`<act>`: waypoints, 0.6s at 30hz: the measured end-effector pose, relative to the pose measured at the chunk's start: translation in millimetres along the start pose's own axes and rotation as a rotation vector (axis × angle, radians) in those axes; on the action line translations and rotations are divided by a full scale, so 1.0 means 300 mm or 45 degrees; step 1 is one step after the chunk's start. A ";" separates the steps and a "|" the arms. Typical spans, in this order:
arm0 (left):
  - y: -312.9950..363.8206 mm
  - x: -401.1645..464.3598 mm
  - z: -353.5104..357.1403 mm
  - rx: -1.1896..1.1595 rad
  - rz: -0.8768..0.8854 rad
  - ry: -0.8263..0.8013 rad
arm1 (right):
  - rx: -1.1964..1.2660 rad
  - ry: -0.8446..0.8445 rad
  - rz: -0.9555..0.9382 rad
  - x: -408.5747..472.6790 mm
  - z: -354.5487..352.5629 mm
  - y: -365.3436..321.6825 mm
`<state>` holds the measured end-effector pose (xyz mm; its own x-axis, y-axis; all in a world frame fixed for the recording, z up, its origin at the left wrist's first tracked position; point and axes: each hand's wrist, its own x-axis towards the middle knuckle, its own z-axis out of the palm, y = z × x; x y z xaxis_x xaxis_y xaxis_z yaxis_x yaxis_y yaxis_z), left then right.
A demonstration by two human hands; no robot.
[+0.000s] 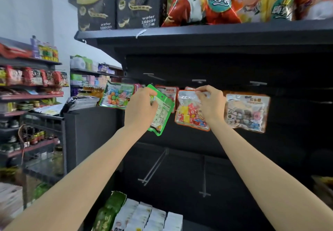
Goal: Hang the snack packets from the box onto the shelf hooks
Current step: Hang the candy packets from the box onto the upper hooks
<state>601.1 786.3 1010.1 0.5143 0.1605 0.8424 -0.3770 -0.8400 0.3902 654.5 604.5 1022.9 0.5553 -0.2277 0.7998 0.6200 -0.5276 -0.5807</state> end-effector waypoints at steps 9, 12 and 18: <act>0.015 0.023 0.061 -0.047 0.036 0.016 | -0.074 0.054 -0.039 0.014 0.004 0.029; 0.031 0.035 0.076 -0.069 0.037 0.046 | -0.182 -0.009 -0.033 0.050 0.014 0.061; 0.028 0.052 0.095 -0.104 0.070 -0.016 | -0.460 -0.149 0.029 0.096 0.044 0.104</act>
<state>627.9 767.2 1016.0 0.5004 0.1081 0.8590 -0.4662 -0.8024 0.3725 697.0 592.4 1025.8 0.6394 -0.1585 0.7524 0.3829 -0.7829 -0.4903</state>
